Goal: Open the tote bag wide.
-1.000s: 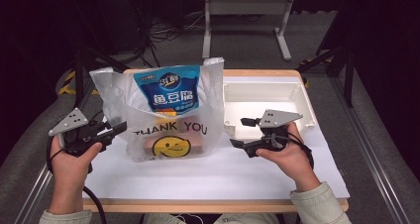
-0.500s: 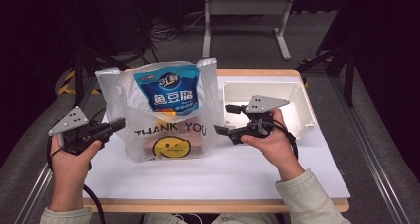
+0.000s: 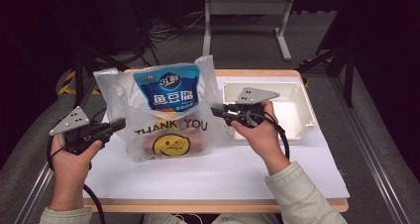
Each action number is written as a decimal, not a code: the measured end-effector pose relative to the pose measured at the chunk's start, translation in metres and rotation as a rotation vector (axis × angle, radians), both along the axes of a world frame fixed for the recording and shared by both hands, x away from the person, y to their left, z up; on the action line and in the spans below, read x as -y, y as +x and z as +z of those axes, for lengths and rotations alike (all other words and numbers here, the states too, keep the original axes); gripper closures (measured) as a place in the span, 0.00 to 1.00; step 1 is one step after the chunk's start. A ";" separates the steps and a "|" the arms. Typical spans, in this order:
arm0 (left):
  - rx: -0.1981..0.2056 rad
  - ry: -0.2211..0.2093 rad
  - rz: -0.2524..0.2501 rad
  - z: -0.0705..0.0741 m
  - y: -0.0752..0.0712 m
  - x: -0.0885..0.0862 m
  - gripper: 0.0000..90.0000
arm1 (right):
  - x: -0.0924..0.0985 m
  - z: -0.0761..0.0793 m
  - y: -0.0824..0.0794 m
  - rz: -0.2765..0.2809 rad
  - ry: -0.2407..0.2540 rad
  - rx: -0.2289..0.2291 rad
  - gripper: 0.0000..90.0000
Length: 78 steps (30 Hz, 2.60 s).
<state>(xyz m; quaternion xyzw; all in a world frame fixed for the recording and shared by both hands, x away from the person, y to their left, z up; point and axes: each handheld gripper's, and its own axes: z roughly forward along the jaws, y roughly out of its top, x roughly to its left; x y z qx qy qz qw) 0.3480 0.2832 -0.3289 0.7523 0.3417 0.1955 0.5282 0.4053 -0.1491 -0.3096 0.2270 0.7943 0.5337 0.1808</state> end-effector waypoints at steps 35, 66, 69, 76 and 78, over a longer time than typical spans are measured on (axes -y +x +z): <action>-0.122 0.101 0.047 -0.032 0.009 -0.010 0.99 | -0.001 -0.053 0.008 -0.013 -0.011 -0.094 1.00; -0.273 0.126 -0.096 -0.058 -0.004 -0.018 0.99 | 0.011 -0.081 -0.019 0.075 -0.093 -0.203 1.00; -0.295 0.129 -0.114 -0.062 -0.005 -0.018 0.99 | 0.011 -0.084 -0.020 0.086 -0.101 -0.216 1.00; -0.333 0.158 -0.128 -0.067 -0.004 -0.016 0.99 | 0.011 -0.092 -0.022 0.105 -0.129 -0.248 1.00; -0.338 0.168 -0.135 -0.069 -0.003 -0.015 0.99 | 0.011 -0.094 -0.021 0.104 -0.134 -0.260 1.00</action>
